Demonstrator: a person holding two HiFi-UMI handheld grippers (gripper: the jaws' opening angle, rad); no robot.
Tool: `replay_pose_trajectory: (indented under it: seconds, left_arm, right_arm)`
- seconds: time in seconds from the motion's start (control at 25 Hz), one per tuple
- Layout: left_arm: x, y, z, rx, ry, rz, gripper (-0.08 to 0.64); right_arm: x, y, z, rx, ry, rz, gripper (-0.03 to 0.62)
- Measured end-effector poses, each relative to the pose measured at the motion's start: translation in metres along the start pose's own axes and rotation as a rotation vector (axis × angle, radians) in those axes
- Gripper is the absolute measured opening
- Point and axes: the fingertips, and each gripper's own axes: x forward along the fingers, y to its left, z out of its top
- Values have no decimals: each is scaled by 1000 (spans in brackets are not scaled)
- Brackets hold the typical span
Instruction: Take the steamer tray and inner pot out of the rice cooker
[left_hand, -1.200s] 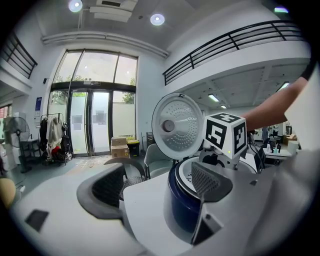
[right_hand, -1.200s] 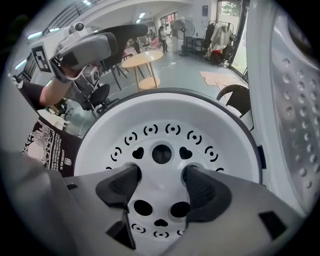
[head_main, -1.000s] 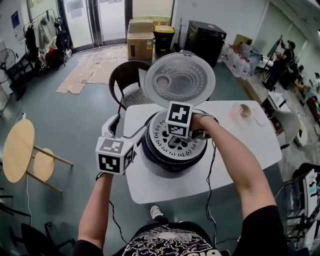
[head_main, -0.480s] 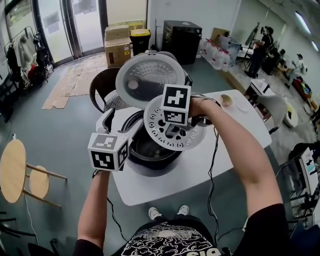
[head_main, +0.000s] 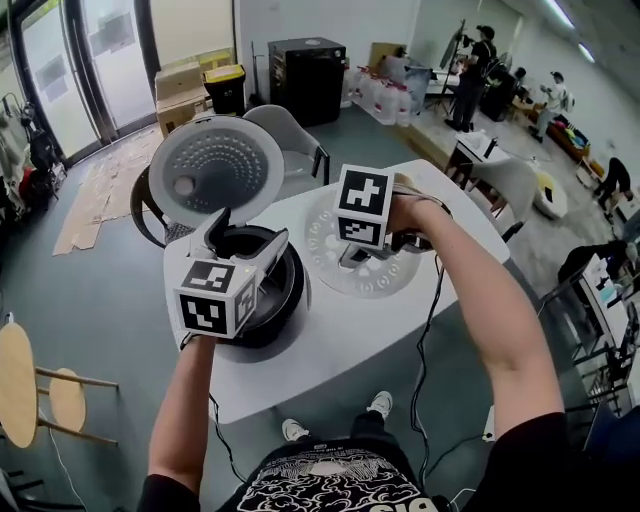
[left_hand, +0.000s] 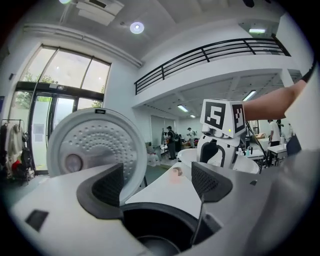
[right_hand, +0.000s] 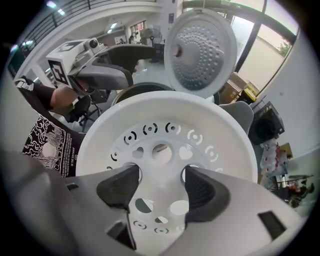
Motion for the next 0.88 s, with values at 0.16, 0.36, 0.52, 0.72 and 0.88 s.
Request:
replay_pose_trajectory:
  seconds: [0.16,0.36,0.52,0.72,0.88]
  left_arm:
    - [56,-66,10,33,13,-35,414]
    - [143,-162,26,51,33,-43,414]
    - [221,-240,34,52,39,-57,414]
    - [315,-344,45,49,71,-71,414]
    - [368,-402,49,55,91,-93,414]
  right_arm:
    - [-3,-33,-87,56,-9,2,304]
    - [-15,-86,-217,112,-23,8,304]
    - [-21,-131,-323,150,-25,11,304]
    - [-35,-182,-453,181,-40,18,304]
    - [-39,-215,-524,210,-37,10,304]
